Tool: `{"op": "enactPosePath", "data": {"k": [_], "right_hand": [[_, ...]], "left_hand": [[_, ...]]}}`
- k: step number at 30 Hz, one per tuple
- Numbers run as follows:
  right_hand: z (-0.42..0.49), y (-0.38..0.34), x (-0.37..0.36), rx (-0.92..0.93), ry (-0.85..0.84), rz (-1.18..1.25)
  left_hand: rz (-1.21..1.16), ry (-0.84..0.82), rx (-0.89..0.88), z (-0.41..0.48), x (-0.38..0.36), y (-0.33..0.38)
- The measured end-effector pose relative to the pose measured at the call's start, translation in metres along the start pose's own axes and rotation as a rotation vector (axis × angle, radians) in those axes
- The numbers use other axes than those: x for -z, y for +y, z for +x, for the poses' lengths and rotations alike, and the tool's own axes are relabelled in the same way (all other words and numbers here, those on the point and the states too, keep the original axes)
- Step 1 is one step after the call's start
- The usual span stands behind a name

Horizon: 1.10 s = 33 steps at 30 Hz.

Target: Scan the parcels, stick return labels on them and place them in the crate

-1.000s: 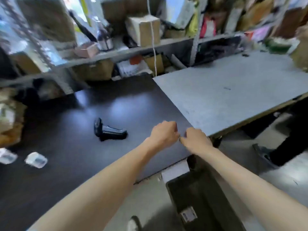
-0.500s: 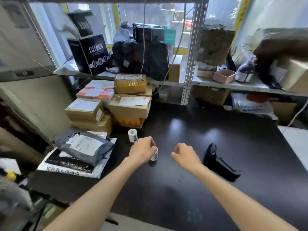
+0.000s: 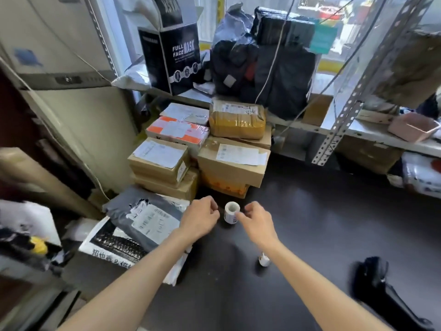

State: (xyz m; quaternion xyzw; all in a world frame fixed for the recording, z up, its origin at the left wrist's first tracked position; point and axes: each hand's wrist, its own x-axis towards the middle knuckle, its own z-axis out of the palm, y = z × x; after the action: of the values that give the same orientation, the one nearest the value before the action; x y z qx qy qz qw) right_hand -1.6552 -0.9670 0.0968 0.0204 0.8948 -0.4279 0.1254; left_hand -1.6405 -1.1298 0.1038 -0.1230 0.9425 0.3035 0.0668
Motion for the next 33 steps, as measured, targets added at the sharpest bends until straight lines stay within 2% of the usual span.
{"op": "enactPosePath", "data": {"k": [4, 6, 10, 14, 18, 21, 24, 27, 33], "right_hand": [[0.057, -0.005, 0.02, -0.165, 0.178, 0.224], [0.088, -0.006, 0.03, -0.265, 0.214, 0.34], [0.133, -0.011, 0.036, -0.398, 0.176, 0.582], [0.145, -0.014, 0.031, -0.4, 0.135, 0.701], [0.12, -0.014, 0.041, -0.391, 0.141, 0.804], [0.081, -0.004, 0.055, -0.391, 0.131, 0.884], [0.036, 0.015, 0.069, -0.365, 0.123, 0.979], [-0.005, 0.044, 0.084, -0.337, 0.15, 1.028], [-0.067, 0.106, 0.136, -0.357, 0.406, 1.007]], "left_hand": [[-0.06, 0.001, 0.016, 0.022, -0.006, 0.004], [-0.086, 0.012, 0.002, 0.034, -0.01, 0.006], [-0.136, 0.035, -0.015, 0.055, -0.014, 0.008], [-0.188, 0.024, -0.007, 0.068, -0.016, 0.006], [-0.451, -0.045, 0.082, 0.069, -0.02, 0.007], [-0.958, -0.195, 0.228, 0.06, -0.023, 0.025], [-1.287, -0.277, 0.25, 0.045, -0.039, 0.053], [-1.365, -0.277, 0.317, 0.029, -0.064, 0.086], [-1.258, -0.495, 0.19, -0.009, -0.112, 0.131]]}}
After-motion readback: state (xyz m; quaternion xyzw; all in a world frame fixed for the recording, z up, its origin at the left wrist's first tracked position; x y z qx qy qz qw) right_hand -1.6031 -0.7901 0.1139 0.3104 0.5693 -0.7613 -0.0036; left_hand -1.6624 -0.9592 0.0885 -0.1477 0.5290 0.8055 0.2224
